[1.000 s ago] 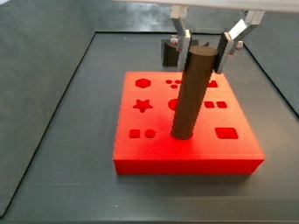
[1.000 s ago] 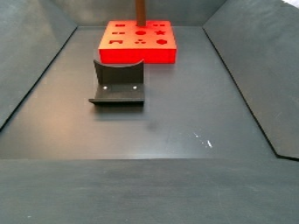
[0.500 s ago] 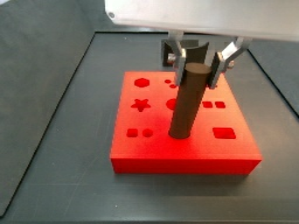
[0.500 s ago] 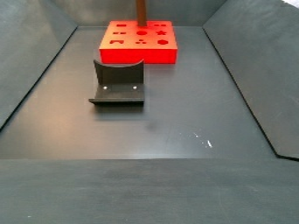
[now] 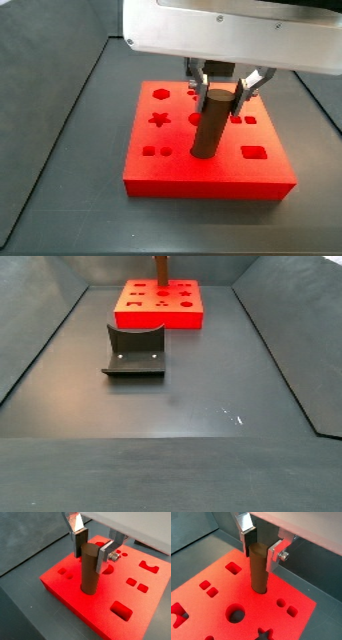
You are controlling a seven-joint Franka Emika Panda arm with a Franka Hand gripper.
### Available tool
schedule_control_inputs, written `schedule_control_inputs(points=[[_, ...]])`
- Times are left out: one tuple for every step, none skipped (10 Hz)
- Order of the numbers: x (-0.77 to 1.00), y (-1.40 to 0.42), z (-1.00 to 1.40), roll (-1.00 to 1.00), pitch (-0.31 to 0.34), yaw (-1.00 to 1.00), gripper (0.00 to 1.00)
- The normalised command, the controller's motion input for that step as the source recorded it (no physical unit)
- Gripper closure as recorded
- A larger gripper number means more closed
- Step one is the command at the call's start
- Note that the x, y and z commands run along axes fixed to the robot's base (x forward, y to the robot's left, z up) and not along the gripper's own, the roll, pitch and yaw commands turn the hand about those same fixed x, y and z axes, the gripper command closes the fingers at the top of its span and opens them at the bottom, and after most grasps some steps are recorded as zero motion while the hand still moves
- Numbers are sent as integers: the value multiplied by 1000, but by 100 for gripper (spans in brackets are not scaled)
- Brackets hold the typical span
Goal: Insert the oval object.
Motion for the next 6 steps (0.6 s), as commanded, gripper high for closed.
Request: schedule_control_inputs(points=[[0, 0, -311, 0, -11, 0, 100], [0, 0, -371, 0, -26, -9, 100], [0, -89, -666, 0, -103, -51, 100], [0, -17, -723, -10, -126, -40, 100], [0, 0, -149, 0, 0, 0, 100], [0, 0, 0, 0, 0, 0, 100]])
